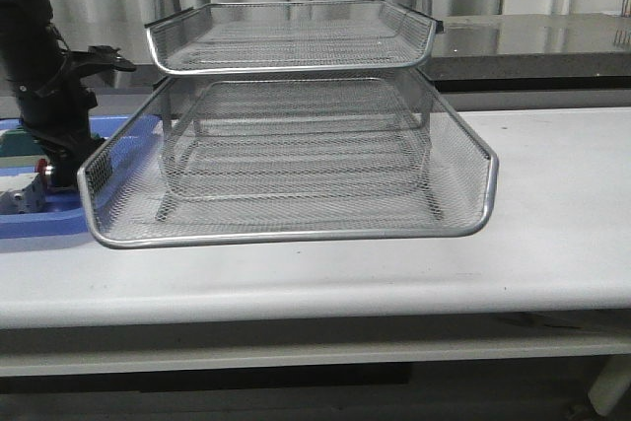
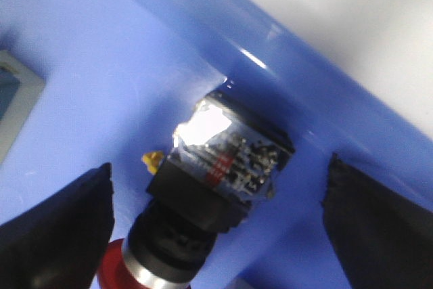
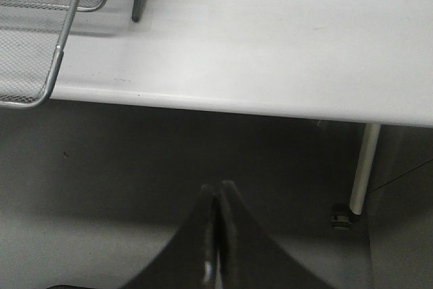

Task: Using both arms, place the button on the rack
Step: 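Grasp the red-capped button with the left gripper and lift it, then carry the button with the left gripper over the pulled-out middle tray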

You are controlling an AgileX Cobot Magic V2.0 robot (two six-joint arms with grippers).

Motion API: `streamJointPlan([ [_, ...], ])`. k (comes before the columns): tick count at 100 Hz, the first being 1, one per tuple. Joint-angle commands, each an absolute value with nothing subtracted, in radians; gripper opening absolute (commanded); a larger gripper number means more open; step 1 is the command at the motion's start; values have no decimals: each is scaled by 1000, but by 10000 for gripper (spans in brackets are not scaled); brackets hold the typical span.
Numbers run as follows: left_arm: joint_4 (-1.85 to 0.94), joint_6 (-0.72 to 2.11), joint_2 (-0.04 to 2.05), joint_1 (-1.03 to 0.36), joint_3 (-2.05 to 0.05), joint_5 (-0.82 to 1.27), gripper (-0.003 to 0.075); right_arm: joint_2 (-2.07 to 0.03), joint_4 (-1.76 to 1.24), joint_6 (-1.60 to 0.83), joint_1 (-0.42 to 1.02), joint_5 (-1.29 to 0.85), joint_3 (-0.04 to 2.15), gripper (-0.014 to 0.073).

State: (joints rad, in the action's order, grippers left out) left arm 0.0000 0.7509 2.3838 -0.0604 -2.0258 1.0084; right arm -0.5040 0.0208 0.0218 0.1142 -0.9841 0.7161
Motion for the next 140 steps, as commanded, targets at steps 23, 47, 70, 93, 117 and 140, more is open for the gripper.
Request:
streamJointPlan([
  [23, -18, 753, 2316, -63, -2055, 981, 230, -509, 32, 21, 108, -926, 742, -69],
  [47, 23, 753, 2310, -63, -2063, 1010, 57, -509, 32, 21, 108, -926, 742, -69],
  [70, 26, 719, 2310, -61, -2210, 1155, 39, -509, 32, 21, 108, -926, 742, -69],
  [93, 36, 672, 2277, -61, -2350, 1270, 38, -509, 32, 21, 108, -926, 742, -69],
  [117, 44, 639, 2172, -61, -2350, 1270, 39, -509, 32, 21, 108, -926, 742, -69],
  [140, 37, 607, 2059, -63, -2335, 1270, 39, -509, 32, 21, 108, -926, 742, -69],
])
